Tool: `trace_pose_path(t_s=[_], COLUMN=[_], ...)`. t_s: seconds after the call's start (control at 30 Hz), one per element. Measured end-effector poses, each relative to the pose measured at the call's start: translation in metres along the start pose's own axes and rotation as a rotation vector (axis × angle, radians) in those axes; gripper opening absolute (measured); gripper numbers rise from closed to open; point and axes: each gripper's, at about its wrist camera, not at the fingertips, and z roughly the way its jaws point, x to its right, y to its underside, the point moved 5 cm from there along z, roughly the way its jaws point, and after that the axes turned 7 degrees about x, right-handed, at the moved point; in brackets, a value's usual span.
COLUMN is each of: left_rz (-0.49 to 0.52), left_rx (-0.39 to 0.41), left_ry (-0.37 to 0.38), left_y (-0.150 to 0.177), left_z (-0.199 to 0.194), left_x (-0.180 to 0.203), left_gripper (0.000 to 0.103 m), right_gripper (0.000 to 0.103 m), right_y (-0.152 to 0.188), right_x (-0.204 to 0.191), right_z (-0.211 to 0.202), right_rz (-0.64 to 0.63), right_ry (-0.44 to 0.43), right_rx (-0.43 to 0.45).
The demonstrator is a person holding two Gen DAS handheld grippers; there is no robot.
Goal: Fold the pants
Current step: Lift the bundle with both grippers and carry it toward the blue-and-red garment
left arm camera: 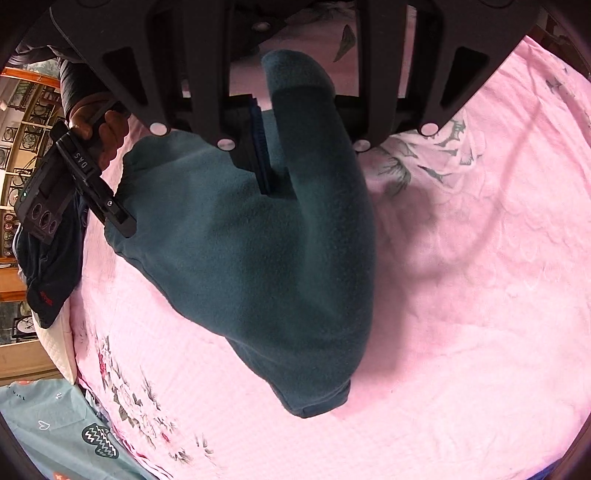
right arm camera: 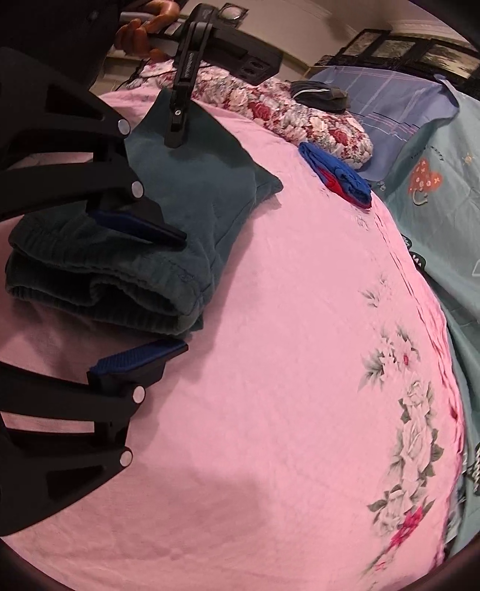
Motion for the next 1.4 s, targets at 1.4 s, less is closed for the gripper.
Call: trace_pose_path(t_s=[1.4], left_rz=[0.345], left_rx=[0.734], left_ry=[0.01], left_y=[-0.299], left_z=[-0.296], left_x=[-0.232], left_gripper=[0.01], right_gripper=[0.022], right_y=[-0.35], right_x=[-0.378], right_z=[0.225], right_rz=[-0.561], right_ry=[0.027], right_rx=[0.328])
